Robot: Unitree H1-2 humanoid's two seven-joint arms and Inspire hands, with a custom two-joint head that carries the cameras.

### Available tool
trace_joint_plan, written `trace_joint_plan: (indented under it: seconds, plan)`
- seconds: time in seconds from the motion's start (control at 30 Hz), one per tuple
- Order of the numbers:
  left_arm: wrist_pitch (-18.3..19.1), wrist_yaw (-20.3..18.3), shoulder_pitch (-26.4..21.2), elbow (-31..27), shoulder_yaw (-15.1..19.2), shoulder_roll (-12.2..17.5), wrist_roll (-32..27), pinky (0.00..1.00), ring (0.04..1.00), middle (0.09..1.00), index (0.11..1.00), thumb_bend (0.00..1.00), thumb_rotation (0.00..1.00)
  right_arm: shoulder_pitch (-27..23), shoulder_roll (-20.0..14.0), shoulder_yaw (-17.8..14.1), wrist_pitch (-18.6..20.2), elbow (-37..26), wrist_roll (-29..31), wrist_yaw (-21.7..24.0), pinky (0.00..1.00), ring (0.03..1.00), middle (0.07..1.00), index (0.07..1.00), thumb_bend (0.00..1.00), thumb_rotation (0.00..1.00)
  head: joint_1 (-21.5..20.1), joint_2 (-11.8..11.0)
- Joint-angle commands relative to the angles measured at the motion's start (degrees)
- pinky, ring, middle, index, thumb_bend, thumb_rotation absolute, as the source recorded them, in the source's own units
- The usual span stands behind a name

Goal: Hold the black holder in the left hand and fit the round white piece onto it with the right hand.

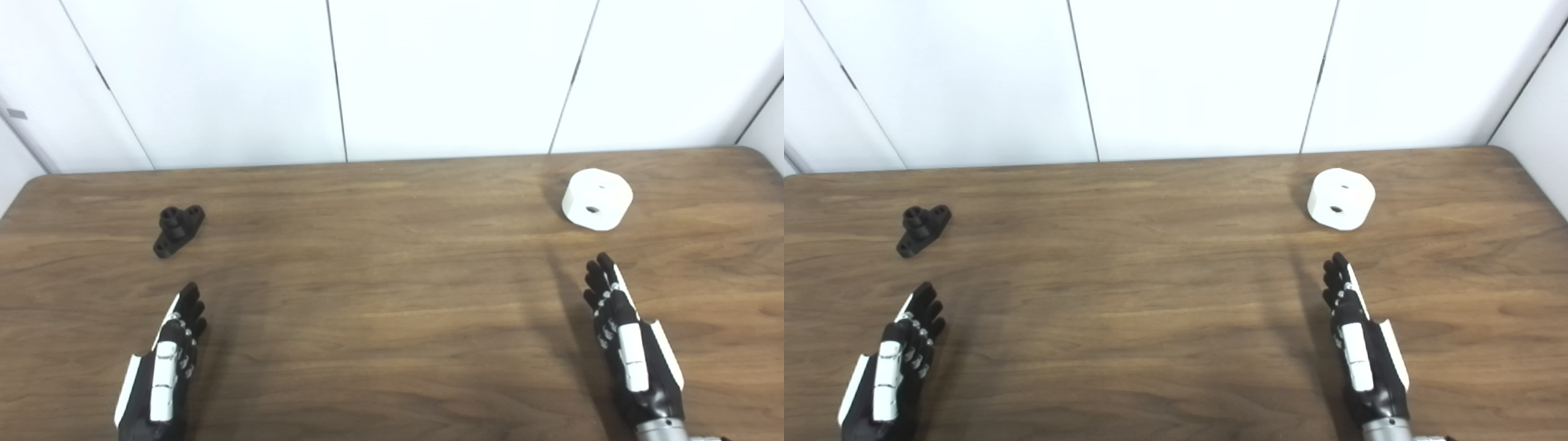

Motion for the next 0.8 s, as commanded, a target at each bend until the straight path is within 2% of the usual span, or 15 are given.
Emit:
trace_joint_plan:
  seconds: [0.0,0.47,0.67,0.77]
  plan:
    - [-1.79,0.51,-0.27,-2.26,0.24,0.50,0.33,1.00,1.000,1.000,0.974,0.54,0.98,0.77,1.89,0.10,-2.28,-0.26,0.07,0.16,1.00,0.992,0.979,0.985,0.57,1.00,-0.05,0.06]
    - [-1.61,0.49,-0.17,-2.70,-0.13,0.18,0.34,1.00,1.000,0.999,0.970,0.55,0.98,1.14,1.46,0.03,-1.43,-0.59,0.36,0.48,1.00,0.992,0.977,0.988,0.58,1.00,0.73,-0.04]
    - [-1.04,0.83,0.31,-3.60,-0.76,-0.53,0.81,1.00,1.000,0.990,0.962,0.57,0.96,1.41,0.60,-0.54,-1.75,-0.42,0.85,0.81,1.00,0.996,0.970,0.985,0.58,1.00,3.64,-0.41]
    - [-0.40,1.45,0.77,-4.54,-1.53,-1.07,1.29,1.00,0.999,0.984,0.960,0.56,0.96,1.66,-0.17,-0.84,-2.36,0.01,1.28,1.44,1.00,0.997,0.973,0.986,0.60,1.00,6.54,-1.01]
